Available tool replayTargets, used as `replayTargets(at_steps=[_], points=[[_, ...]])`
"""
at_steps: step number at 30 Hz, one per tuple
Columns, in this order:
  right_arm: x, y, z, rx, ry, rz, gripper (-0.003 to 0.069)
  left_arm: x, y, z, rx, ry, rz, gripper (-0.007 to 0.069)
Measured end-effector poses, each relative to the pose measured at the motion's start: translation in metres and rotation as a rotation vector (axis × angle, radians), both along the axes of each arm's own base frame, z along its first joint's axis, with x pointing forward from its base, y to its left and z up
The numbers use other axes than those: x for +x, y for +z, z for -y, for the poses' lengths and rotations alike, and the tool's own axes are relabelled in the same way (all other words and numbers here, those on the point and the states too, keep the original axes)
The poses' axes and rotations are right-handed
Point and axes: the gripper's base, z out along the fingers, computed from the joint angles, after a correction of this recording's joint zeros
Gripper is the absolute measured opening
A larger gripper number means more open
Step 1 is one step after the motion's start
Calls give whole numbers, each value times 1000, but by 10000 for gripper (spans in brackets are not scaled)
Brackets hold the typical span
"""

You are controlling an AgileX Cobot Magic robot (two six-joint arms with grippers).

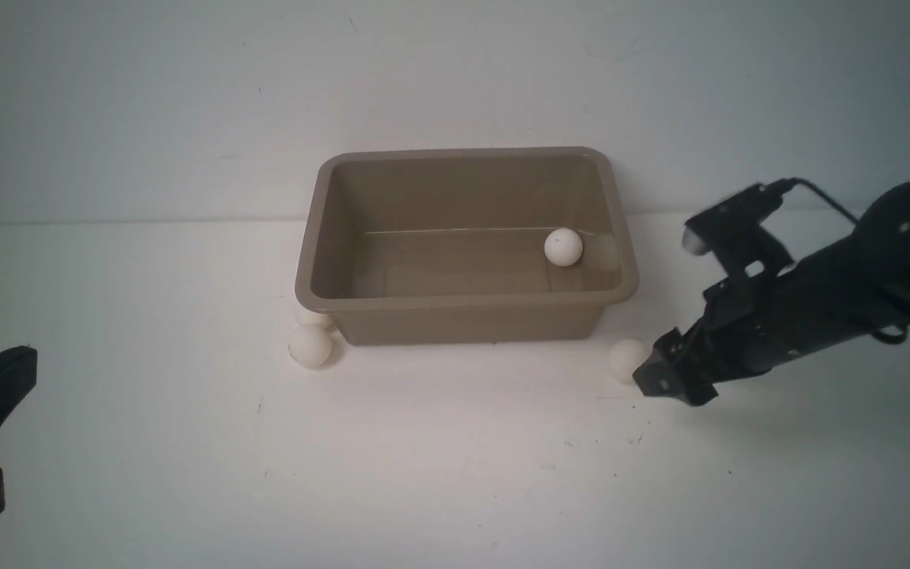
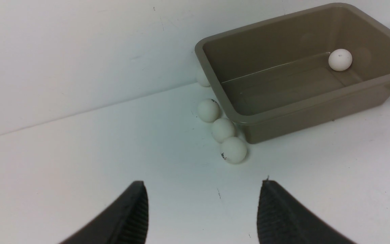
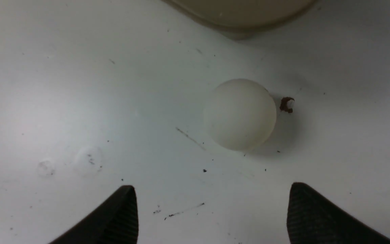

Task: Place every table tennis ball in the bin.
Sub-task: Use the right arm to clamp the table tennis ball closest to it

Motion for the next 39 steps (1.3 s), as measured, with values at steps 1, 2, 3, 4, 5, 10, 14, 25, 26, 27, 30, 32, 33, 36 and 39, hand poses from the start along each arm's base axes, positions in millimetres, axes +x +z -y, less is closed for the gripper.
replayTargets(at_steps=[1, 2, 3, 4, 5, 10, 14, 25, 26, 27, 30, 32, 33, 36, 39], points=[[1, -3, -1, -3, 1, -1, 531, 0, 0, 0, 1, 0, 0, 394], [2, -6, -2, -6, -2, 3, 531, 0, 0, 0, 4, -2, 1, 394], [4, -10, -3, -8, -7, 6, 531, 0, 0, 0, 8, -3, 2, 394], [5, -12, -4, -10, -12, 12, 531, 0, 0, 0, 8, -3, 2, 394], [6, -13, -4, -11, -15, 19, 531, 0, 0, 0, 13, -5, 3, 394], [14, -19, -5, -12, -31, 43, 531, 0, 0, 0, 25, -10, 5, 394], [24, -20, -9, 8, -41, 46, 531, 0, 0, 0, 31, -12, 6, 394], [37, -39, -14, 18, -44, 3, 512, 0, -1, 0, 34, -17, 0, 394], [38, -42, -14, 18, -44, -6, 498, 0, -1, 0, 34, -17, 0, 394], [38, -43, -14, 18, -46, -10, 484, 0, -1, 0, 34, -17, 0, 394], [38, -46, -14, 16, -48, -16, 413, 0, -1, 0, 35, -17, 0, 394], [39, -46, -14, 11, -46, -7, 351, 0, -1, 0, 35, -17, 0, 394], [39, -45, -13, 7, -41, -1, 356, 0, -1, 0, 35, -17, 0, 394], [38, -37, -12, -15, -9, 29, 360, 0, -1, 0, 35, -17, 0, 394], [34, -15, -11, -29, 26, 80, 360, 0, -1, 0, 35, -17, 0, 394]])
